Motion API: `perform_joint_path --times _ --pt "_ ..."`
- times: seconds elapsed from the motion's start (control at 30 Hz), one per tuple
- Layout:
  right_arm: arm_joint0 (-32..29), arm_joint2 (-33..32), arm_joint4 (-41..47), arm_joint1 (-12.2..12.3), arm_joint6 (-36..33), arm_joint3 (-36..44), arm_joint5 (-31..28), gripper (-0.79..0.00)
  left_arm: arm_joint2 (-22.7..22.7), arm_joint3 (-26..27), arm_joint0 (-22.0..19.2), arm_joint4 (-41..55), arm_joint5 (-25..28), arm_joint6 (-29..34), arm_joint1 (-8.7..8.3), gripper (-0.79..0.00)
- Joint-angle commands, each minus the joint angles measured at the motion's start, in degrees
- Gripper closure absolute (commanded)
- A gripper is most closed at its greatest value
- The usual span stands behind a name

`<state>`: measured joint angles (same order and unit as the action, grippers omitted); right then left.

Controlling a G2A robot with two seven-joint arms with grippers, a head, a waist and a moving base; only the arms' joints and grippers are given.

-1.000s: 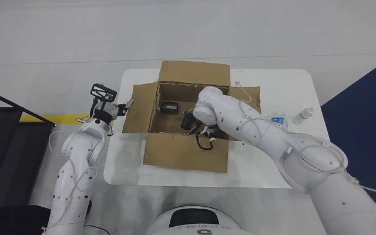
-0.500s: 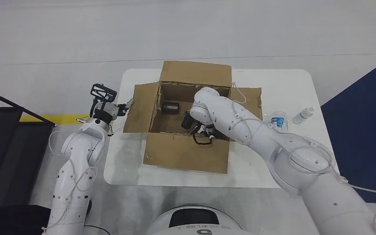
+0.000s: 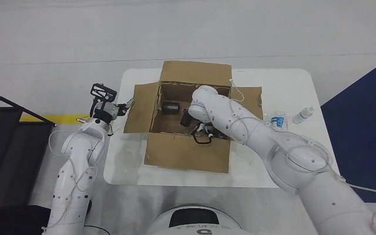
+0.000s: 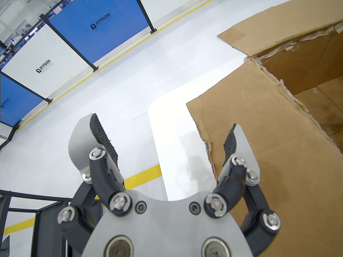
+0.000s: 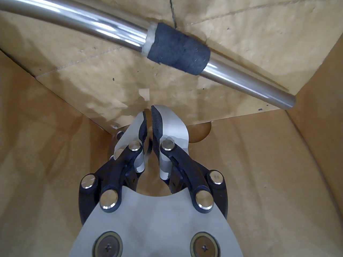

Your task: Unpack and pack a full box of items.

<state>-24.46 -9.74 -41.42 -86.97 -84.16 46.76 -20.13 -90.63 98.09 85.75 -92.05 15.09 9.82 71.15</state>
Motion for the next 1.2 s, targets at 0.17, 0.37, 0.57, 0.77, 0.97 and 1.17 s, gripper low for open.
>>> perform_joint_path --times 0.17,0.37,0.57,0.77,0.97,1.17 --pt "1.0 -1.4 -1.1 1.8 2.9 3.8 -0.2 0.000 0.0 0.0 0.0 0.0 0.0 0.0 0.00 -0.785" --pt "-0.4 -4.1 -3.7 4.6 6.4 9.8 1.6 0.000 0.0 0.0 0.0 0.0 0.0 0.0 0.00 -0.785" --pt "-3.0 -7.8 -4.3 8.4 6.4 16.1 1.0 -0.052 0.0 0.0 0.0 0.0 0.0 0.0 0.00 -0.785" --pt "-5.0 -11.8 -1.5 11.4 2.9 19.8 -1.9 -0.785 0.0 0.0 0.0 0.0 0.0 0.0 0.00 -0.785" --pt "-7.3 -13.7 -1.1 14.3 2.7 25.1 -2.7 -0.785 0.0 0.0 0.0 0.0 0.0 0.0 0.00 -0.785" --pt "-8.5 -14.3 -0.6 16.6 3.0 28.8 -3.0 -0.785 0.0 0.0 0.0 0.0 0.0 0.0 0.00 -0.785"
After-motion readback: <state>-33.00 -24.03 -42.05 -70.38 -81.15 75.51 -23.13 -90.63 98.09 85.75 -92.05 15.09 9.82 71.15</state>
